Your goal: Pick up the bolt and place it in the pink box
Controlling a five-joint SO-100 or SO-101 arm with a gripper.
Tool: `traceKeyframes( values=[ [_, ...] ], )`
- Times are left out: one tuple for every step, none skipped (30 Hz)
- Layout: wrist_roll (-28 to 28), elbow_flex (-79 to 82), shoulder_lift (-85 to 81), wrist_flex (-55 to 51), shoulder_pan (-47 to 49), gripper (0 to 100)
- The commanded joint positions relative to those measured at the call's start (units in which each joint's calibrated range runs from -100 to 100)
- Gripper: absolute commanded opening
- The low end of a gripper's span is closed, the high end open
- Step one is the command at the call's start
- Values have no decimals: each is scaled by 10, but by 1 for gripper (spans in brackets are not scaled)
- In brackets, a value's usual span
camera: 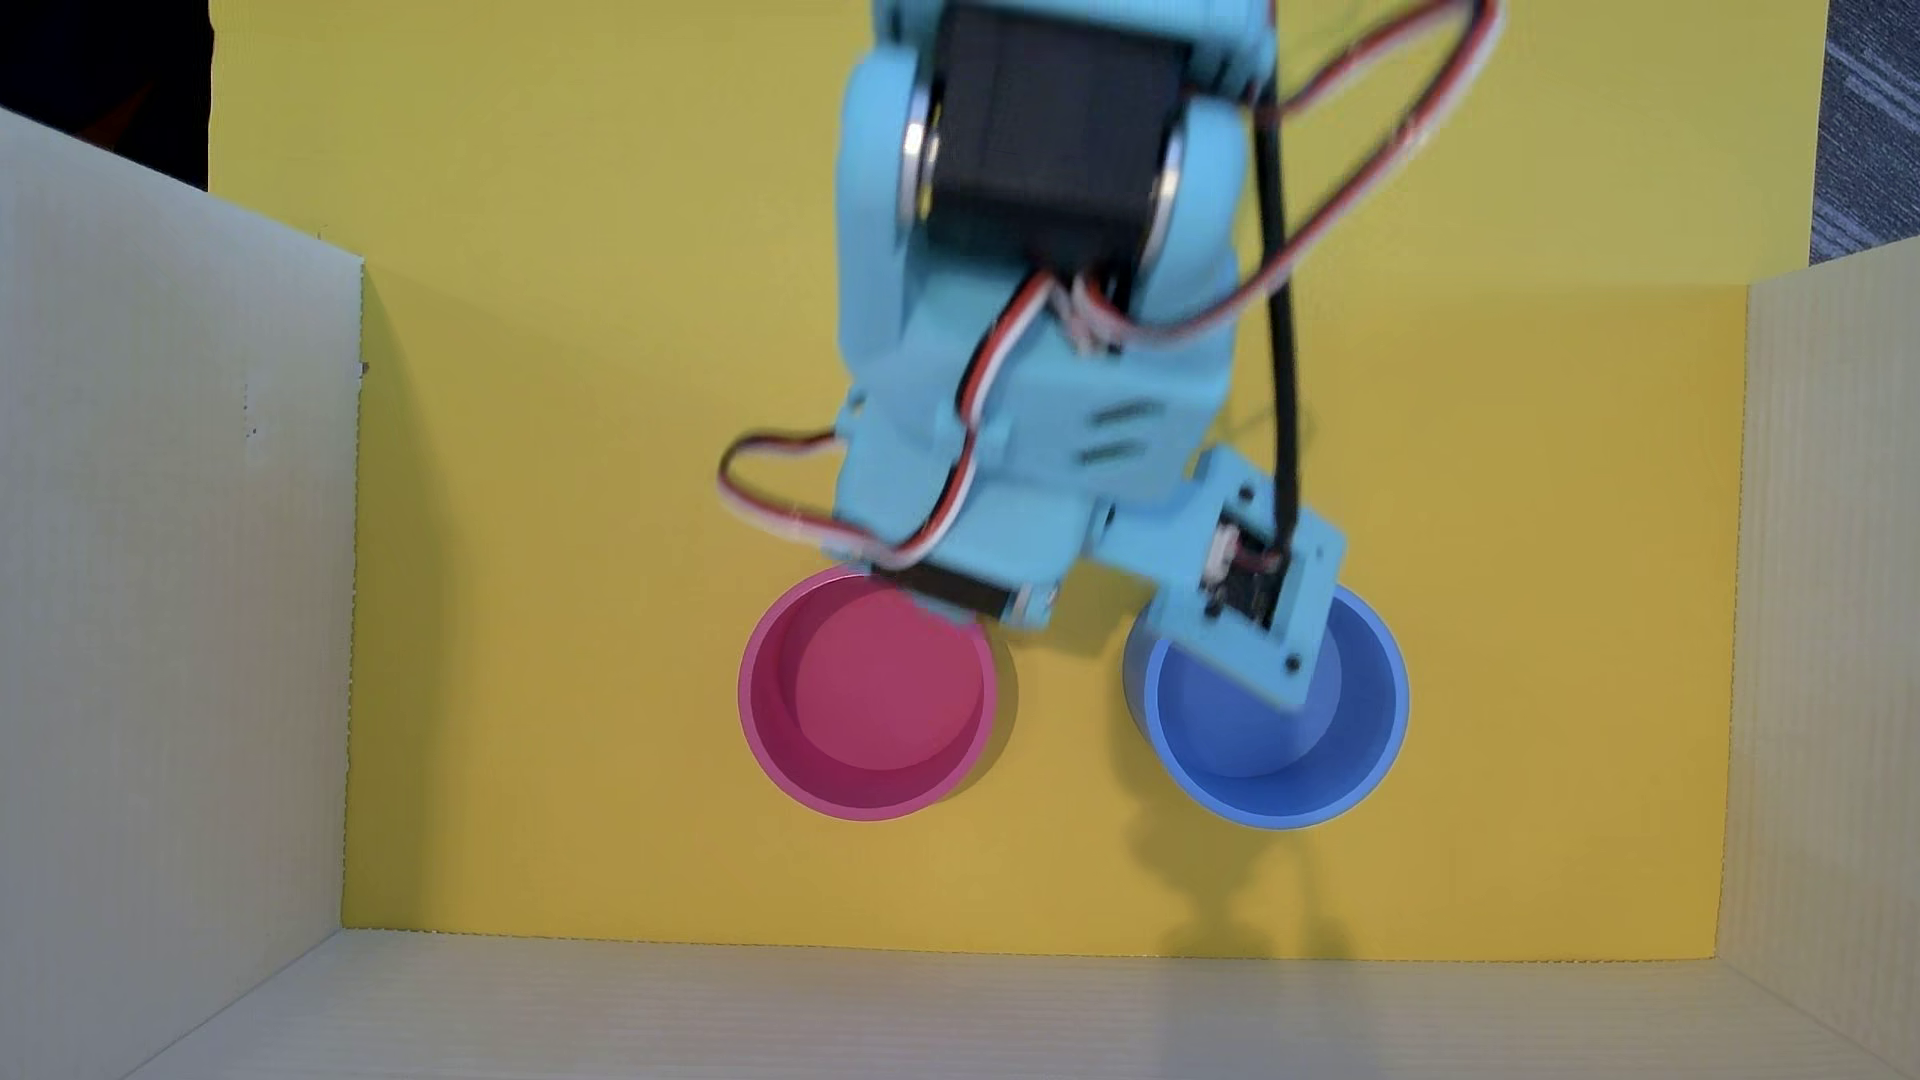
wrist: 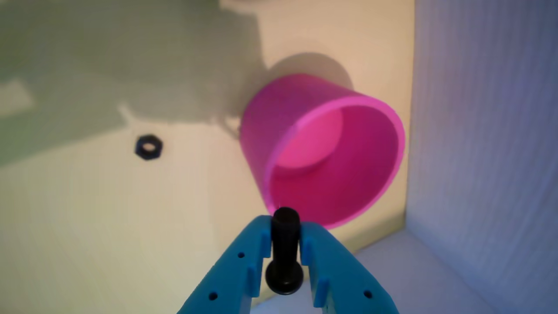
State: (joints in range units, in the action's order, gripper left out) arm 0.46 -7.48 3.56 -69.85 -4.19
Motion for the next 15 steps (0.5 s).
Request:
traceKeyframes(
  values=[
    [-1,-117,50,-33,-15,1],
    [-1,-140,66,-40,-17,1],
    [-1,-164,84,-46,-19,1],
    [-1,-184,99,-51,-22,1],
    [-1,-202,112,-54,-24,1],
    [-1,-218,124,-60,-27,1],
    [-1,-238,139,-69,-27,1],
    [-1,-250,148,-79,-26,2],
    [-1,-260,155,-92,-24,4],
    [-1,-269,162,-108,-22,8],
    [-1,-273,167,-121,-21,14],
    [-2,-273,171,-133,-20,19],
    [-2,-274,172,-140,-20,23],
    [-2,-274,173,-144,-20,26],
    [-2,-270,172,-145,-20,25]
  ],
)
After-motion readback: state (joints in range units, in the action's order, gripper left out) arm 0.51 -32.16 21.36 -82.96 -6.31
